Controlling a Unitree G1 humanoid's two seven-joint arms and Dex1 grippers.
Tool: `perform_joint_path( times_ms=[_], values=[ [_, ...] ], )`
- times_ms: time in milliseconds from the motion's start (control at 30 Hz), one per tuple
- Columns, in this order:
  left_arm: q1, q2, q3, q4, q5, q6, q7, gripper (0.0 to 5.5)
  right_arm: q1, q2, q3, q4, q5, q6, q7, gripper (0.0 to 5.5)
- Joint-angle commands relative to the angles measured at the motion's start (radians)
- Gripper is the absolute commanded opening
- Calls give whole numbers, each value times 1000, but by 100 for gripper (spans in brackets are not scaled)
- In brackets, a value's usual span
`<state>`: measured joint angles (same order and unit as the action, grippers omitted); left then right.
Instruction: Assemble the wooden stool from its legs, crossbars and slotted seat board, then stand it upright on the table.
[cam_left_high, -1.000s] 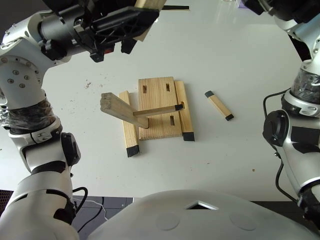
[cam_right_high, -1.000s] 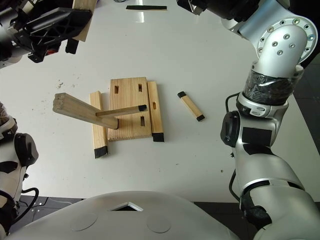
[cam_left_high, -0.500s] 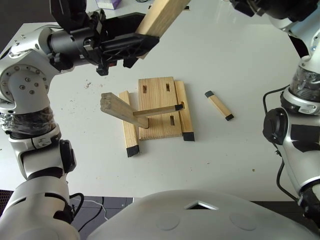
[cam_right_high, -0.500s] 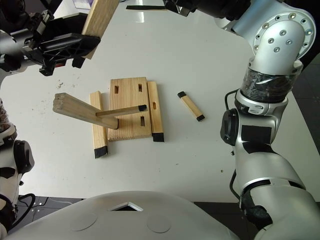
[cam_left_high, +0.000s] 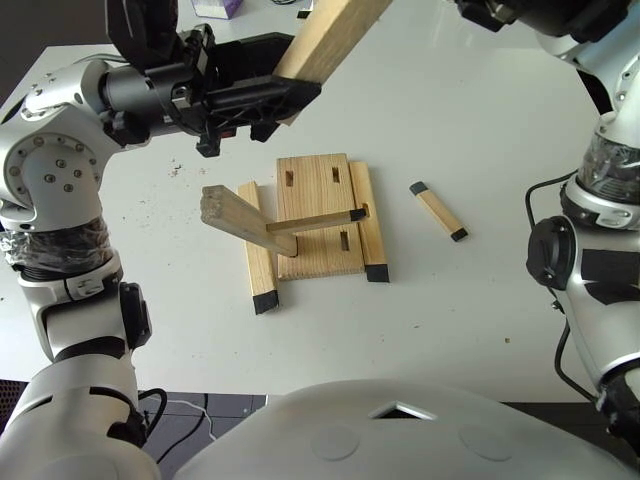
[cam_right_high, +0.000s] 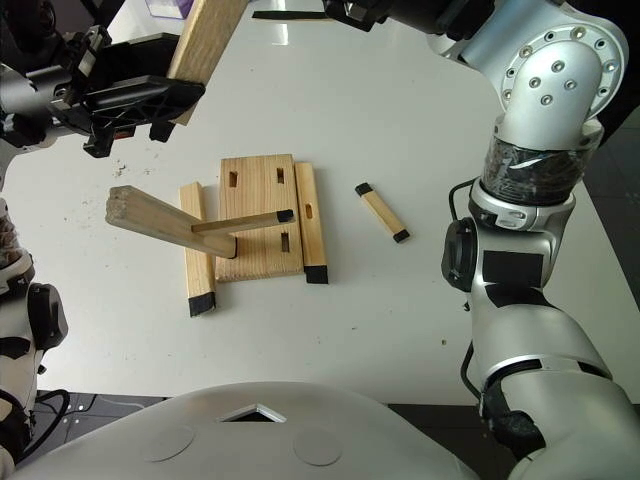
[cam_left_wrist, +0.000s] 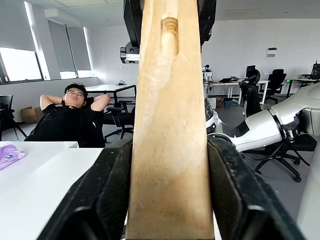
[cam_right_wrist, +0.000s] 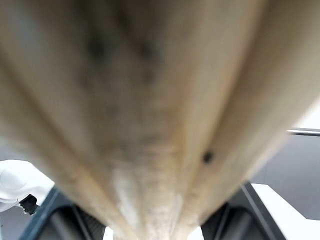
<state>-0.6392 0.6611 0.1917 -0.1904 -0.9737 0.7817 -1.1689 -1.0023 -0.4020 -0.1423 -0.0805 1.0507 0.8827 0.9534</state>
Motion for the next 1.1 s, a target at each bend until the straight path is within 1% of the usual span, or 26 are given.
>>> perform_joint_path(
  times_ms=[33,233,267,333,400,500,567,667,733,767,867,1000,1100],
  values=[
    [-9,10,-9,24,35,-19,18,298,17,-29,12,-34,-9,-8,35,202],
    [-1,22,-4,65,87,-56,24,378,44,-41,15,-46,-51,-52,30,202],
    [2,26,-5,82,111,-74,28,385,51,-44,15,-45,-66,-68,30,202],
    [26,46,-17,136,210,-161,33,385,74,-60,21,-33,-121,-118,37,202],
    [48,55,-3,213,271,-217,51,385,103,-76,28,-16,-180,-169,46,202],
    [100,51,59,314,333,-295,117,385,169,-97,63,5,-282,-263,75,202],
    [129,26,116,356,346,-330,198,385,225,-105,92,10,-347,-323,92,202],
    [157,-59,192,368,333,-352,366,385,316,-114,126,15,-430,-406,111,202],
    [168,-150,242,346,313,-346,528,385,379,-118,147,30,-481,-454,114,202],
    [172,-211,267,323,298,-331,637,385,414,-117,150,36,-496,-461,105,202],
    [214,-359,289,214,273,-301,868,385,522,-111,141,-1,-500,-461,84,202],
    [268,-479,286,88,215,-242,1043,385,659,-86,123,-126,-436,-421,37,202],
    [288,-510,287,51,194,-223,1099,385,721,-65,128,-186,-401,-407,21,202]
  ],
)
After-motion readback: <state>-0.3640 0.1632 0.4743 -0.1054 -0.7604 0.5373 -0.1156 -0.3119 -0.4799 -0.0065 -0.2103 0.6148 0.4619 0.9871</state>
